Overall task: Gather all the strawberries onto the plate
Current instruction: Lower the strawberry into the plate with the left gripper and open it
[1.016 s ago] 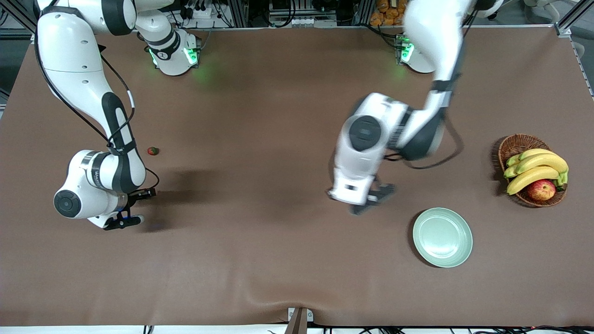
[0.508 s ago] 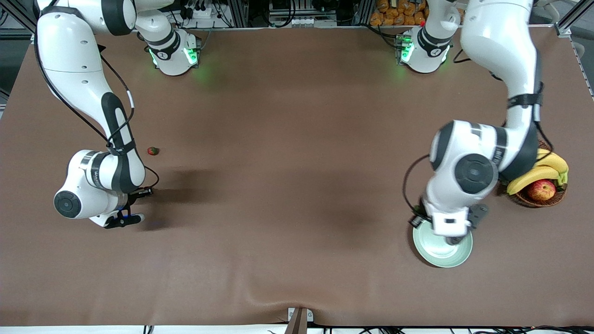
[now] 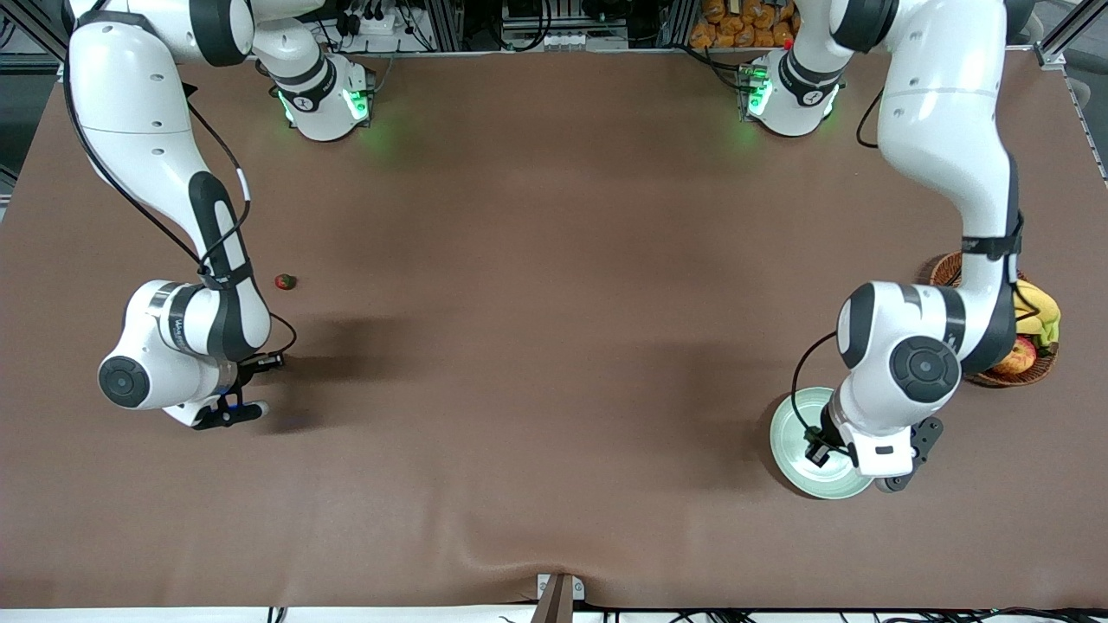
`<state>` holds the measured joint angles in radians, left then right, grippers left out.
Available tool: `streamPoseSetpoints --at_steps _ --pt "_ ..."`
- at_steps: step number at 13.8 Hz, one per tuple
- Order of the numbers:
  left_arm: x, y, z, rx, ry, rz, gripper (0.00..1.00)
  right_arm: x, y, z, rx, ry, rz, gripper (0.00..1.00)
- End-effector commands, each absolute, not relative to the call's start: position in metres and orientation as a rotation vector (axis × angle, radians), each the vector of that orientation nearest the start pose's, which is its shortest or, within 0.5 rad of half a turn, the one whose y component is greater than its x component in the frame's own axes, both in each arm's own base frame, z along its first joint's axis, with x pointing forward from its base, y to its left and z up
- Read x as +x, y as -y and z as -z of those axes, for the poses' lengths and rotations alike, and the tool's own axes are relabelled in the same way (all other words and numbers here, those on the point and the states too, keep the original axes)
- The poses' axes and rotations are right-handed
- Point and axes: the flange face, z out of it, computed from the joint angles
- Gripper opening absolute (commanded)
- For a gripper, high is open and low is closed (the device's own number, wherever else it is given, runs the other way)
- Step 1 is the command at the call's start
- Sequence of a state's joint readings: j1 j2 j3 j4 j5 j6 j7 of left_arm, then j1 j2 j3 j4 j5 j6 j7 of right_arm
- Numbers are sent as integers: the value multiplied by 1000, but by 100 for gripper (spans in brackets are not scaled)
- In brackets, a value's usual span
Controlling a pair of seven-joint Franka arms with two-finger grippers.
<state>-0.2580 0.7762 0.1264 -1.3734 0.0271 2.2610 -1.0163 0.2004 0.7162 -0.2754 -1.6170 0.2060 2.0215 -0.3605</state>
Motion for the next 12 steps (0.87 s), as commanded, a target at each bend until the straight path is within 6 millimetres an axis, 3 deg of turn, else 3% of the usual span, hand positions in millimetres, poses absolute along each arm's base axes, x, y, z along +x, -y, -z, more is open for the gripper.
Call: streamPoseSetpoints --at_steps 1,3,6,7,8,9,12 --pt "744 102 -239 -2836 1254 291 0 683 -35 -229 -3027 412 -315 0" --pt "745 87 -224 -2822 1275 288 0 686 -91 -239 -2985 297 -280 0" --pt "740 82 -207 -2808 1277 253 0 673 -185 -248 -2952 174 -294 0" --pt "740 82 -206 -2809 1275 253 11 664 -216 -248 -2957 181 -303 0" --pt "741 78 -209 -2809 1274 257 81 654 -245 -249 -2964 200 -310 0" --pt "740 77 -209 -2814 1263 253 100 645 -271 -249 -2968 216 -303 0" --pt "740 79 -220 -2818 1265 263 100 617 -345 -247 -2949 330 -234 0"
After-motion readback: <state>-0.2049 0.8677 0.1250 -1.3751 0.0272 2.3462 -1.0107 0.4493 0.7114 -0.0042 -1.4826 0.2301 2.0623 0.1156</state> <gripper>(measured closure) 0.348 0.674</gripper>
